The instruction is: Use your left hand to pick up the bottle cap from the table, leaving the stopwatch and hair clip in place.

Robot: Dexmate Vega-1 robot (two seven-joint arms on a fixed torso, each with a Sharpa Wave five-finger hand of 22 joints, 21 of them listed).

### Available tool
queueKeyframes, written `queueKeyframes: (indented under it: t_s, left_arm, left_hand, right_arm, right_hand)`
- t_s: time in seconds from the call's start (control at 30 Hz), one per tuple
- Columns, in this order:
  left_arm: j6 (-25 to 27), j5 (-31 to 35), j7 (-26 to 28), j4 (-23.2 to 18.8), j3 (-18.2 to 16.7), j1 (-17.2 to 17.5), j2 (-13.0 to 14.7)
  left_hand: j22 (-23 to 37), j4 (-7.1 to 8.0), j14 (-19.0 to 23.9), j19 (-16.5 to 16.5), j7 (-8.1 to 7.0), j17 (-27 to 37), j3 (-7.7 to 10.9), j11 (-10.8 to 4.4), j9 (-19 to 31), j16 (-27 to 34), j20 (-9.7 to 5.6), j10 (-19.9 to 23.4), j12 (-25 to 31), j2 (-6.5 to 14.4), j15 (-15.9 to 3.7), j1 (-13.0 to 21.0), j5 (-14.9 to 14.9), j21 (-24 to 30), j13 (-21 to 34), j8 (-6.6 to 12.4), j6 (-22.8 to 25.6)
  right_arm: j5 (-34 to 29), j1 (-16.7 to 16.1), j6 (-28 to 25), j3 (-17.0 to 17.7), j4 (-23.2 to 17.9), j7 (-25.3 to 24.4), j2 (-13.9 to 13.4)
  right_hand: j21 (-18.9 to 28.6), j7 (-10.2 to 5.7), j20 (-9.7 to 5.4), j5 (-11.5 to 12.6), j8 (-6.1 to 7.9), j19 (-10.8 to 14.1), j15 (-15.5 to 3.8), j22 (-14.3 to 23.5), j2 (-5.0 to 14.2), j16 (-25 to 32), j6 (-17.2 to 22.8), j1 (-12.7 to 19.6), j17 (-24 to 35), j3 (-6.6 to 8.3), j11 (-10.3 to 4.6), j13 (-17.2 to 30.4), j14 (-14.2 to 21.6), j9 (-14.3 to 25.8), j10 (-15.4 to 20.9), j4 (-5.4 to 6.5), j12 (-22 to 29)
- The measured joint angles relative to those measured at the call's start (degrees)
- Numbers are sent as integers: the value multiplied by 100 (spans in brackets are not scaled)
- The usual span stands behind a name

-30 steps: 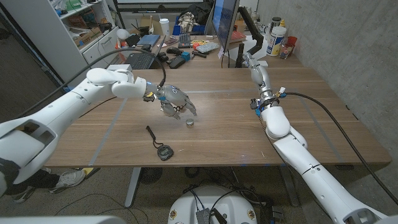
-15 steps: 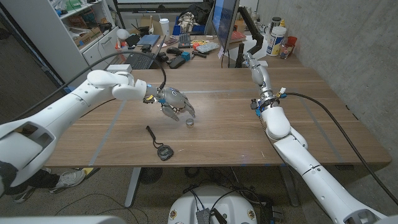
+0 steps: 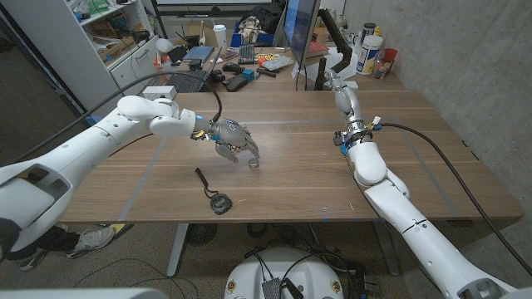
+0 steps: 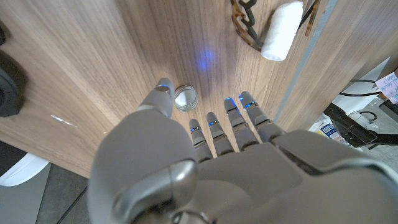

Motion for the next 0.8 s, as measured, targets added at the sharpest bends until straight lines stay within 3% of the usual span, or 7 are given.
queueKeyframes:
  t_s: [0.8]
  left_arm:
    - [157,400,532,90,172,-19,-40]
  left_hand:
    - [0,42,41,23,0,106,-42,-30,-1,34,-23,31,40,31,18,31,-44,0,53,0,44]
  right_arm:
    - [-48,-48,-39,34,-39,-46,-16]
  right_hand:
    - [0,0,0,0,0,0,0,0,-23,0,0,-23,0,-24,0,0,0,0,0,-24,0]
